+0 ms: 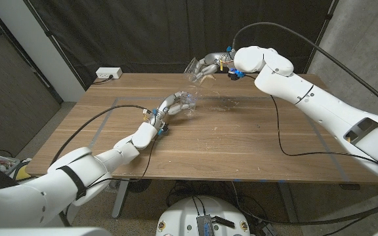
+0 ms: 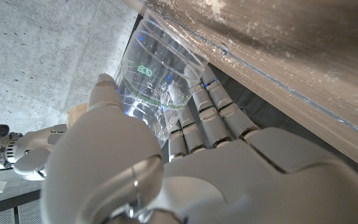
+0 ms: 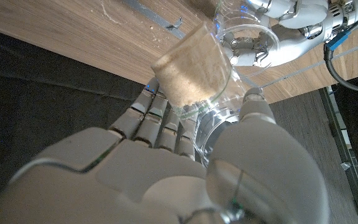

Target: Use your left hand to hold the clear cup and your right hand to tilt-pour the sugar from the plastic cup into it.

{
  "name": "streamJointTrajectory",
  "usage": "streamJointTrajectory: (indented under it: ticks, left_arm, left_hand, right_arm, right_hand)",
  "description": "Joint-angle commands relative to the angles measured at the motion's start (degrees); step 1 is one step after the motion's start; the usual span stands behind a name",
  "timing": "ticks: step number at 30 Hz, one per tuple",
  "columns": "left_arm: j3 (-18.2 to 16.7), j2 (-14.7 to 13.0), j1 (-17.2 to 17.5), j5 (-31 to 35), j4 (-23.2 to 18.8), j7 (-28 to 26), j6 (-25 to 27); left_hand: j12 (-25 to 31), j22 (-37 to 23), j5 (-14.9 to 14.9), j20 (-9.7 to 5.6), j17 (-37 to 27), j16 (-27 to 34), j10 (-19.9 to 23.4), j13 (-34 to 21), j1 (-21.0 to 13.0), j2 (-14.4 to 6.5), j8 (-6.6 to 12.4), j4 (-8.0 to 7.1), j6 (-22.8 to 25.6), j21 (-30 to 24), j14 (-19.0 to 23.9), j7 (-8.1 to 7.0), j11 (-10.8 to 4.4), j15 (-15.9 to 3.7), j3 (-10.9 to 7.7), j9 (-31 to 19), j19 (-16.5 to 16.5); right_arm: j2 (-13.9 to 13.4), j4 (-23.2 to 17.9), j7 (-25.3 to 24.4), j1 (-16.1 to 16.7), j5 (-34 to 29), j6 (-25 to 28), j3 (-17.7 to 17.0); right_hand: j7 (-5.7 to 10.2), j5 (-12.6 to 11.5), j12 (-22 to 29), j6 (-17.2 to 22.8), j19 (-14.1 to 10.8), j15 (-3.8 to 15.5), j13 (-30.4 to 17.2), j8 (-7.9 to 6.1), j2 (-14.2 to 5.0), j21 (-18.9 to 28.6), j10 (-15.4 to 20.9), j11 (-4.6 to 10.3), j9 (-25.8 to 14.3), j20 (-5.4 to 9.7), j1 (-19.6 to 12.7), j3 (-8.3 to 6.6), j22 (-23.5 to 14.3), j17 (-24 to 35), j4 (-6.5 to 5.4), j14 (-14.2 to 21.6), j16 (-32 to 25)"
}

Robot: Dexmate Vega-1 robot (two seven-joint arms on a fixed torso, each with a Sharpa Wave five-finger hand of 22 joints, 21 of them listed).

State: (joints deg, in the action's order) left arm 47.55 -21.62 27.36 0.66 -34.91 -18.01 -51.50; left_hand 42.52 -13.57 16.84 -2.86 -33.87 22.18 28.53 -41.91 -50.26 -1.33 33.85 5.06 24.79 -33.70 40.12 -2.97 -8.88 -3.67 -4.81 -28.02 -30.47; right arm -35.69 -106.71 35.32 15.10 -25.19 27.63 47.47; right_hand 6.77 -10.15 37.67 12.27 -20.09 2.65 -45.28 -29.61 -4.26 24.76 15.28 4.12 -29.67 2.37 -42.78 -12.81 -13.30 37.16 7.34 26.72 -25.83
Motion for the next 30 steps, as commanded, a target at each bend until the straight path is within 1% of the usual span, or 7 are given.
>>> streamJointTrajectory:
  ticks: [1,10,11,19,25,30]
  left_arm:
    - [-1.4,-7.0,5.5,0.5,-15.8,-2.9,7.5]
    - [-1.2,-8.6,5.7,1.3,-18.6,-4.0,8.6]
    - [-1.3,-9.0,5.9,1.2,-19.3,-4.1,8.9]
    - [-1.9,-12.2,7.8,1.5,-24.7,-5.1,12.2]
    - [-2.2,-13.7,8.7,1.5,-27.4,-5.6,13.3]
    - [-2.4,-14.8,9.6,1.5,-29.3,-6.3,14.2]
  left_hand:
    - [0.0,0.1,-0.1,-3.64,-0.3,-0.1,0.6,-0.2,0.0,-0.9,0.28,0.12,0.4,-0.4,0.5,-0.16,-0.04,-7.67,0.52,-0.1,0.3]
    - [-0.1,0.1,-0.2,-3.68,-0.5,-0.3,0.6,-0.2,-0.1,-0.9,0.34,0.05,0.5,-0.6,0.7,-0.13,0.18,-7.7,0.78,-0.1,0.2]
    - [-0.1,0.1,-0.2,-3.7,-0.5,-0.3,0.7,-0.2,-0.1,-1.0,0.35,0.03,0.6,-0.6,0.7,-0.13,0.04,-7.72,0.79,-0.1,0.3]
    - [-0.1,0.2,-0.3,-3.76,-0.6,-0.4,0.8,-0.2,0.0,-1.1,0.4,-0.09,0.7,-0.7,0.8,-0.19,-0.03,-7.76,1.01,-0.1,0.3]
    - [-0.1,0.2,-0.4,-3.82,-0.7,-0.5,0.9,-0.2,0.0,-1.1,0.45,-0.14,0.9,-0.8,0.9,-0.24,-0.01,-7.73,1.13,0.0,0.2]
    - [0.0,0.3,-0.4,-3.85,-0.8,-0.6,1.0,-0.2,0.0,-1.1,0.46,-0.21,0.9,-0.9,0.9,-0.24,0.05,-7.93,1.29,0.0,0.2]
  right_arm:
    - [0.9,0.4,2.0,0.2,-2.4,-1.7,0.1]
    - [1.2,-1.1,3.2,0.8,-5.7,-1.9,0.6]
    - [1.2,-1.2,3.5,0.9,-5.8,-1.9,0.5]
    - [1.5,-2.5,4.9,1.2,-8.8,-1.8,0.7]
    - [1.5,-2.9,6.3,1.1,-11.2,-2.5,0.9]
    - [1.0,-3.9,6.4,2.3,-12.7,-2.9,-0.1]
  right_hand:
    - [0.16,0.0,-0.1,0.3,0.1,10.41,-0.2,0.06,-0.14,-0.2,0.2,0.23,-0.1,0.32,0.7,-0.11,-0.1,0.0,-0.47,0.5,0.3]
    - [0.22,0.0,-0.2,0.9,0.2,10.48,-0.2,-0.05,-0.25,-0.3,0.3,0.25,-0.1,0.24,0.8,-0.2,0.0,0.0,-0.44,0.5,0.5]
    - [0.22,0.0,-0.2,0.9,0.2,10.48,-0.2,-0.05,-0.24,-0.3,0.3,0.44,-0.1,0.24,0.8,-0.21,0.0,0.0,-0.43,0.5,0.6]
    - [0.22,0.0,-0.3,1.3,0.2,10.5,-0.3,-0.11,-0.29,-0.3,0.5,0.36,-0.1,0.19,0.9,-0.28,0.1,0.0,-0.38,0.7,0.7]
    - [0.29,0.0,-0.3,1.5,0.2,10.49,-0.3,-0.11,-0.37,-0.3,0.7,0.66,0.0,0.2,1.0,-0.33,0.1,0.1,-0.39,0.9,0.8]
    - [0.31,0.0,-0.3,1.7,0.1,10.51,-0.4,-0.15,-0.38,-0.3,0.9,0.73,0.0,0.2,1.1,-0.36,0.2,0.1,-0.36,1.1,0.9]
